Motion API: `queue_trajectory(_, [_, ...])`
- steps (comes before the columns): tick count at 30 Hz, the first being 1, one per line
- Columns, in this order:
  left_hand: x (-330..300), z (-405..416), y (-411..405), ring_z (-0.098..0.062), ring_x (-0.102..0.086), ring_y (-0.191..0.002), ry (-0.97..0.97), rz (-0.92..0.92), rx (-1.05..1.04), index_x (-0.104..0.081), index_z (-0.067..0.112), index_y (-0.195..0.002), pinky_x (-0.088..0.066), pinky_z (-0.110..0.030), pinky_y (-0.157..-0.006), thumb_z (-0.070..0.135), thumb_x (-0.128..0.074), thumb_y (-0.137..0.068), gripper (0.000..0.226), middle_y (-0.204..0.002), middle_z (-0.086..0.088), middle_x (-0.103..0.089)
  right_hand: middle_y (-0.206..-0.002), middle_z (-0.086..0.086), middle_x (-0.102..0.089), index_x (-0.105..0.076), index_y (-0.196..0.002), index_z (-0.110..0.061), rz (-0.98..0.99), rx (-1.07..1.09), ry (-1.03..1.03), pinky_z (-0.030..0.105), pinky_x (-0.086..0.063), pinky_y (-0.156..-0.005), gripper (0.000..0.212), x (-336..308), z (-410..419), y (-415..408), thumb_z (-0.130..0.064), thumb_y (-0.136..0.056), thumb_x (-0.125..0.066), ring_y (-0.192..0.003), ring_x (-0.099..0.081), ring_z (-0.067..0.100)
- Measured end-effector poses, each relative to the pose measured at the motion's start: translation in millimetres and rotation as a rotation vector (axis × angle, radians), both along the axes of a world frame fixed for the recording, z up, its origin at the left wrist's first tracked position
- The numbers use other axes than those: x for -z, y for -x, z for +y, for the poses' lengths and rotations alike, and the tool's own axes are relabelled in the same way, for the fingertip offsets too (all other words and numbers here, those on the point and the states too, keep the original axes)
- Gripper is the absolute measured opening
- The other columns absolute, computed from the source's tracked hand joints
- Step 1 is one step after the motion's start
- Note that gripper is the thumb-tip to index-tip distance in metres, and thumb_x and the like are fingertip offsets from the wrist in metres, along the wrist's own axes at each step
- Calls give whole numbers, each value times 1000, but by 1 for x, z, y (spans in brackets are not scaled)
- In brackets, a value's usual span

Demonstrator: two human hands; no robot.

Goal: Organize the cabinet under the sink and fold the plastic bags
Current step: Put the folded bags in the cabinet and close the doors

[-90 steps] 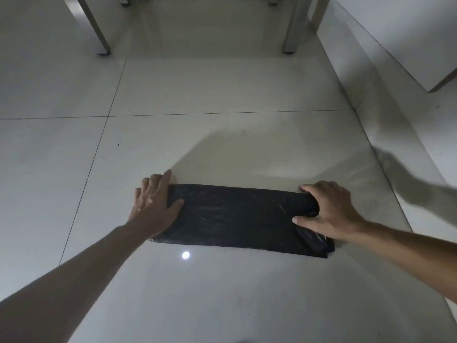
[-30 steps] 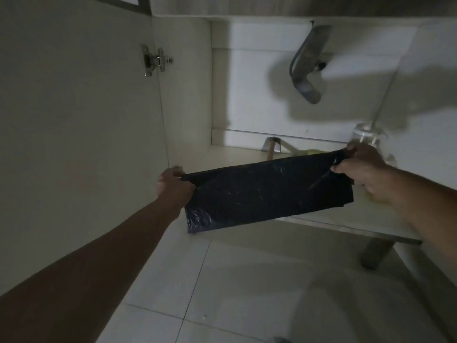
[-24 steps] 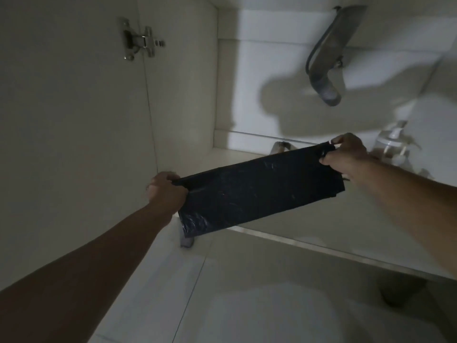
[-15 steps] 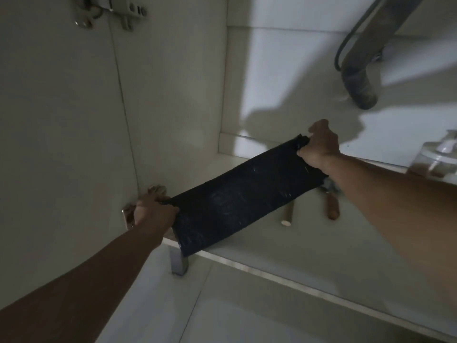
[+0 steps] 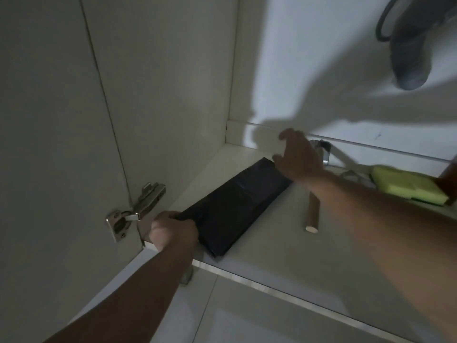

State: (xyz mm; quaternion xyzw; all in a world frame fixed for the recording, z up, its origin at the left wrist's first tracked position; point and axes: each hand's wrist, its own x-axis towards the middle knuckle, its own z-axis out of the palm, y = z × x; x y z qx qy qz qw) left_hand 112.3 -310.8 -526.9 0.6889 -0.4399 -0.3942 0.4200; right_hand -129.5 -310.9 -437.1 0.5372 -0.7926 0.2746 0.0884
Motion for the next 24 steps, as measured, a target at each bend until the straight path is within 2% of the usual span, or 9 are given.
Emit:
queue_trajectory(2, [2,1,3,-29,-58,-84,14,8,-14,-67,9,-99,-48,-29,-72,-3,-62,-80,23,-91,-11,-63,-111,8,-61,-58,-111,-12,-48,58,-112,30,-29,-81,27,18,12,-12,-25,-87,-60,-112,-55,28])
queue_trajectory(5, [3,5,8,-35,-62,-96,38,9,-40,-65,6,-103,-53,-34,-80,-5,-58,-79,27,-101,-18,-65,-85,12,-70,-61,-93,-8,-410,75,-221,32,-57,-58,30,42,21,-27,-37,-89,-62,-68,-70,24])
queue_trajectory(6, [2,6,9,-37,-62,-99,44,9,-51,-65,5,-104,-54,-37,-83,-6,-56,-79,28,-103,-19,-65,-87,13,-68,-58,-95,-8,-523,93,-248,34,-59,-52,32,49,20,-31,-39,-88,-63,-65,-69,24])
queue_trajectory(10, [0,9,15,-38,-62,-104,36,28,-93,-63,5,-107,-52,-38,-84,-6,-53,-83,28,-109,-19,-64,-111,16,-57,-45,-121,-4,-769,141,-227,36,-61,-58,50,64,5,-42,-19,-82,-72,-71,-69,28])
queue_trajectory(12, [1,7,16,-37,-61,-105,39,39,-101,-62,5,-108,-52,-37,-85,-3,-54,-85,26,-109,-19,-64,-115,16,-53,-42,-123,-2,-735,148,-158,35,-59,-74,52,68,-7,-46,-11,-81,-71,-89,-66,32])
queue_trajectory(15, [2,3,17,-37,-60,-102,45,19,-58,-61,8,-107,-52,-38,-88,5,-58,-86,21,-104,-16,-64,-125,17,-53,-43,-129,-2,-631,138,-78,25,-42,-75,53,66,-20,-53,-11,-83,-68,-110,-56,32])
queue_trajectory(18, [0,-2,15,-36,-62,-95,47,12,-9,-64,12,-96,-54,-40,-86,9,-61,-83,14,-87,-10,-61,-126,17,-53,-41,-131,-1,-635,119,-23,25,-38,-75,52,66,-29,-56,-14,-86,-65,-111,-54,31])
queue_trajectory(21, [0,-5,11,-33,-64,-87,35,3,43,-62,19,-81,-57,-42,-80,6,-64,-77,14,-84,-9,-65,-121,15,-53,-47,-124,-2,-549,96,-74,25,-39,-77,45,71,-29,-59,-17,-85,-62,-105,-55,30])
queue_trajectory(24, [2,-8,8,-31,-63,-90,52,-5,65,-58,20,-83,-57,-39,-83,7,-66,-81,16,-85,-5,-62,-108,14,-58,-58,-111,2,-419,-3,-103,21,-38,-63,29,81,-26,-63,-9,-85,-63,-96,-57,28])
